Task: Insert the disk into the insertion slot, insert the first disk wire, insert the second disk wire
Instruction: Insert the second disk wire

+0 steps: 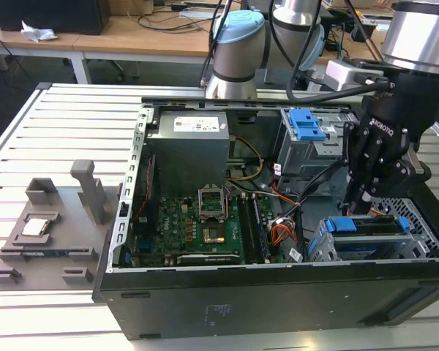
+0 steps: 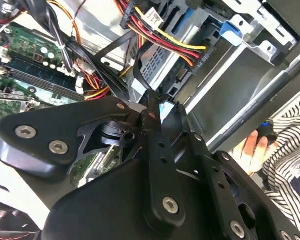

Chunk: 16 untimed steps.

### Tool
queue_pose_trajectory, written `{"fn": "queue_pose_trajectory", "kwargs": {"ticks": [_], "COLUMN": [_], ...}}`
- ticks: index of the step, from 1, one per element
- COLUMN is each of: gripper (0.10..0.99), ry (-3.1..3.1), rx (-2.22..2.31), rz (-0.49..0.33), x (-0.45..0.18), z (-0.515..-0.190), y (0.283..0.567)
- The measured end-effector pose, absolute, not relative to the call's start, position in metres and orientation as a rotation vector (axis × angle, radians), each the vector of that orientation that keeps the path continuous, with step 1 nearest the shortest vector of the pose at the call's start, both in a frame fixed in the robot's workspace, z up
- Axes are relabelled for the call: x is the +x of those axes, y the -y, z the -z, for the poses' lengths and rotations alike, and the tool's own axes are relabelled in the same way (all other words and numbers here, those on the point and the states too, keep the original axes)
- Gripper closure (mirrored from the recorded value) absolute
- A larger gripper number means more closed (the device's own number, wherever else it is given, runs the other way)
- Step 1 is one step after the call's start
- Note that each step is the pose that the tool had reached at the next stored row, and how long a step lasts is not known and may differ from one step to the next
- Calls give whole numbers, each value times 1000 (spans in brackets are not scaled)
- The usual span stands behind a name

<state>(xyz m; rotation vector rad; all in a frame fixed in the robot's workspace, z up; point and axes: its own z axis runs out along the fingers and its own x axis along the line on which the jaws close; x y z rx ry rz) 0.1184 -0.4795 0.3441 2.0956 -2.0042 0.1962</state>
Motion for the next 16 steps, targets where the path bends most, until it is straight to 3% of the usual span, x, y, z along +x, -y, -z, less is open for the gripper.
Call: {"fn": "queue_pose_trajectory", "kwargs": {"ticks": [7,9,16], "gripper": [800,973,984], "ry": [2002,2002,2001], "rx": [2093,2093,2093], "rz": [-200,-200,-198], "x": [118,118,133], "z": [-344,-344,-343], "y": [480,480,480]}}
